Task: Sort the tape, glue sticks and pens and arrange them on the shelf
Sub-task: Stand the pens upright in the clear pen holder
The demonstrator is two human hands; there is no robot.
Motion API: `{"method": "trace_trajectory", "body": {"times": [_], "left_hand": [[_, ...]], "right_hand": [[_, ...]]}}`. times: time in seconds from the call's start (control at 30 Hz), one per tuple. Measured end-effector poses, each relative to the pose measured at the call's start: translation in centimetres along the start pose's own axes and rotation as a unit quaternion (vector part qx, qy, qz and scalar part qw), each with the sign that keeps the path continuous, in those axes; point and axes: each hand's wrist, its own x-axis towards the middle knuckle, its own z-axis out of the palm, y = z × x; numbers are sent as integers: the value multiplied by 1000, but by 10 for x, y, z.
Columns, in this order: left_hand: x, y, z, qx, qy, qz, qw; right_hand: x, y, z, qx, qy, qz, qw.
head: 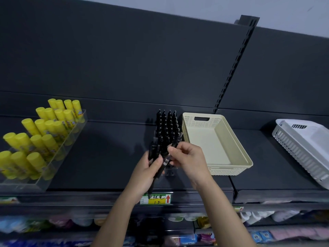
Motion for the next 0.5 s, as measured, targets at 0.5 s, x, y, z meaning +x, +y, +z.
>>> {"method": "trace_trajectory", "body": {"times": [0.5], "left_hand": [[12,-13,-25,-203,211,-185,938]], "right_hand": [[10,2,20,-396,91,-141,903]]}}
